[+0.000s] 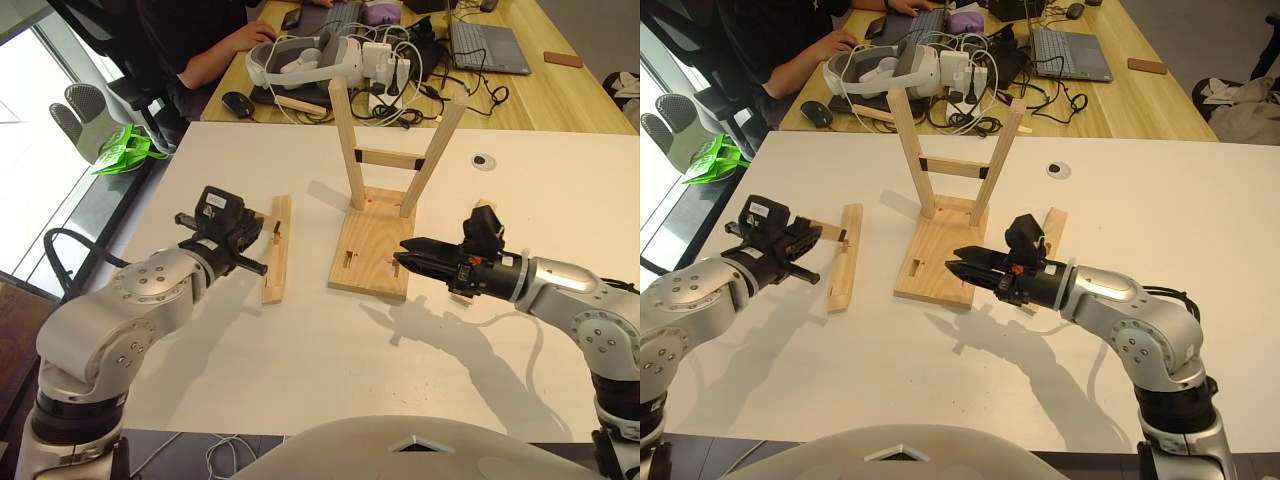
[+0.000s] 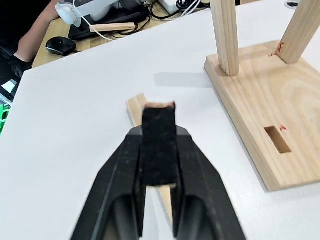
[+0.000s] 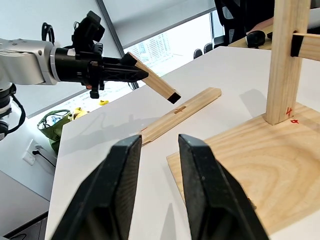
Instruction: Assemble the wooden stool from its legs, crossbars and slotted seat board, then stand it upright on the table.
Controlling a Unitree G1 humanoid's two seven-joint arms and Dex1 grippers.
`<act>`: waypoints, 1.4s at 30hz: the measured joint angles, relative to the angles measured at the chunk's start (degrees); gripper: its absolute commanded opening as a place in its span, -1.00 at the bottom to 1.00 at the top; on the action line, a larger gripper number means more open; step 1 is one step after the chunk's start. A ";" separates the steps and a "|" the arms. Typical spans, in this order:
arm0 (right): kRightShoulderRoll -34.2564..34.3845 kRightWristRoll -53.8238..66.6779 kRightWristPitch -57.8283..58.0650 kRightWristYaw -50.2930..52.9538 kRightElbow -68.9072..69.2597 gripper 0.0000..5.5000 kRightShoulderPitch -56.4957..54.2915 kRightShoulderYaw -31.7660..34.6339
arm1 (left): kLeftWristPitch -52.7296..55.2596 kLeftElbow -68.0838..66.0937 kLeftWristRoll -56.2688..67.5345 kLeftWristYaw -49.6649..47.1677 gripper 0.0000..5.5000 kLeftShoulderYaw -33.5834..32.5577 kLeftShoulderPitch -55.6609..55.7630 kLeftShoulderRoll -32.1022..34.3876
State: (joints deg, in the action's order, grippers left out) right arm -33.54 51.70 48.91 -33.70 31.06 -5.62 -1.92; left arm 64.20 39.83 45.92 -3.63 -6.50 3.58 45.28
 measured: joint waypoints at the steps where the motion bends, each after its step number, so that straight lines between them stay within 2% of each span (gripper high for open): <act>1: 0.07 -0.38 0.00 0.67 -0.05 -0.51 0.15 0.02 | 0.92 -0.16 0.00 0.46 -0.85 -0.18 0.19 0.00; 8: 1.79 -2.02 -0.10 3.32 -0.25 -0.51 0.87 0.13 | 6.23 -5.02 -2.57 1.78 -0.85 -0.20 5.30 -1.73; 13: 3.40 -3.57 -0.20 4.73 -0.27 -0.51 0.90 -0.11 | 11.28 -12.20 -3.96 -0.49 -0.85 -3.27 11.88 -9.92; 17: 3.71 -3.93 -0.20 5.92 -0.20 -0.51 1.22 0.47 | 18.35 -13.08 -3.85 -0.50 -0.85 -6.90 13.89 -13.70; 21: 4.38 -4.46 -0.23 8.35 0.83 -0.51 3.42 1.18 | 23.16 -14.64 -4.32 3.04 -0.85 -7.77 16.91 -12.48; 29: 6.12 -6.07 -0.67 10.55 2.24 -0.51 5.08 1.32 | 24.63 -18.59 -7.12 10.70 -0.85 -2.87 21.11 -7.38; 35: 6.49 -7.25 -0.96 10.94 2.91 -0.51 5.84 1.31 | 26.55 -23.13 -6.93 11.05 -0.85 -4.03 24.07 -8.07; 42: 8.21 -7.74 -1.11 12.72 4.14 -0.51 7.61 1.32 | 27.09 -30.58 -1.99 6.32 -0.85 -5.75 27.94 -9.23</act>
State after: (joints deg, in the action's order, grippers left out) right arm -25.33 43.96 47.80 -20.98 35.20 2.00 -0.60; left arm 91.29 9.25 43.93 2.69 -12.25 31.52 36.05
